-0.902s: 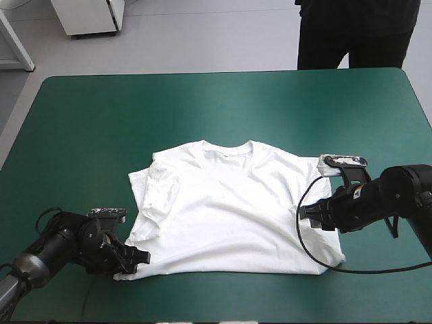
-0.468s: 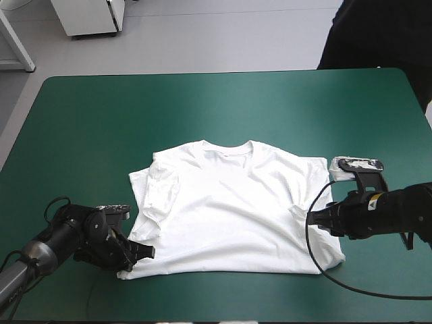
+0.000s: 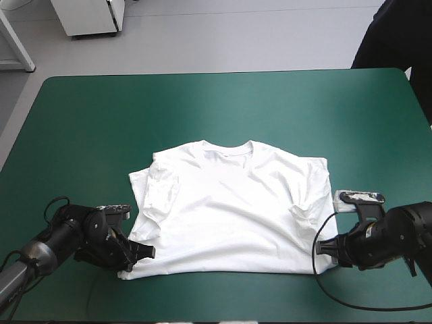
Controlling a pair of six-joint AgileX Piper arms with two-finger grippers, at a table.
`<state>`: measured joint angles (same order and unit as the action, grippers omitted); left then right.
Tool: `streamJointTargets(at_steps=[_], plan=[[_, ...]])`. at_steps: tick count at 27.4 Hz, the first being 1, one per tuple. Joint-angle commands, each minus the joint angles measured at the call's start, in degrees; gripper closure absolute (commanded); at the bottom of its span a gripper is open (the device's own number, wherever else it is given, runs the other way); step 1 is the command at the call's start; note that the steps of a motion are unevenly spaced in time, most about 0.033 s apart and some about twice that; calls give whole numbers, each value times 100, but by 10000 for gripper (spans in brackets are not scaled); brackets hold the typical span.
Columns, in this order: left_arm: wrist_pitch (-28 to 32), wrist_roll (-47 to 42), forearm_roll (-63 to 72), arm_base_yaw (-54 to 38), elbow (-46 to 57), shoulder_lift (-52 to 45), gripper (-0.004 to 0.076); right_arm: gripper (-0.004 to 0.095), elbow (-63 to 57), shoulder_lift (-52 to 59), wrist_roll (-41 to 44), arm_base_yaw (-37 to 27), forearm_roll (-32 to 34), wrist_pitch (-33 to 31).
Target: Fold the cloth
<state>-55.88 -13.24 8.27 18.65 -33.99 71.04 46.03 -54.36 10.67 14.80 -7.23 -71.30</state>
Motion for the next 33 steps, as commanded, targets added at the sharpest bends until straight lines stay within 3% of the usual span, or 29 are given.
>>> streamJointTargets(at_steps=[1, 14, 21, 27, 30, 32, 33], plan=[[319, -9, -127, 18, 312, 238, 746, 432, -231, 64, 0, 0, 189, 291], [473, 52, 67, 18, 312, 238, 746, 404, -424, -1062, 122, 0, 480, 1202], [510, 52, 67, 18, 312, 238, 746, 453, -478, -1604, 188, 0, 534, 1531], [538, 52, 88, 18, 312, 238, 746, 507, -1075, -1695, 304, 0, 135, 1886], [542, 52, 102, 18, 312, 238, 746, 609, -1192, -1695, 382, 0, 108, 1898], [542, 52, 113, 18, 312, 238, 746, 878, -1195, -1695, 380, 0, 43, 1783], [532, 52, 113, 18, 285, 238, 746, 918, -1195, -1661, 388, 0, -27, 1756]])
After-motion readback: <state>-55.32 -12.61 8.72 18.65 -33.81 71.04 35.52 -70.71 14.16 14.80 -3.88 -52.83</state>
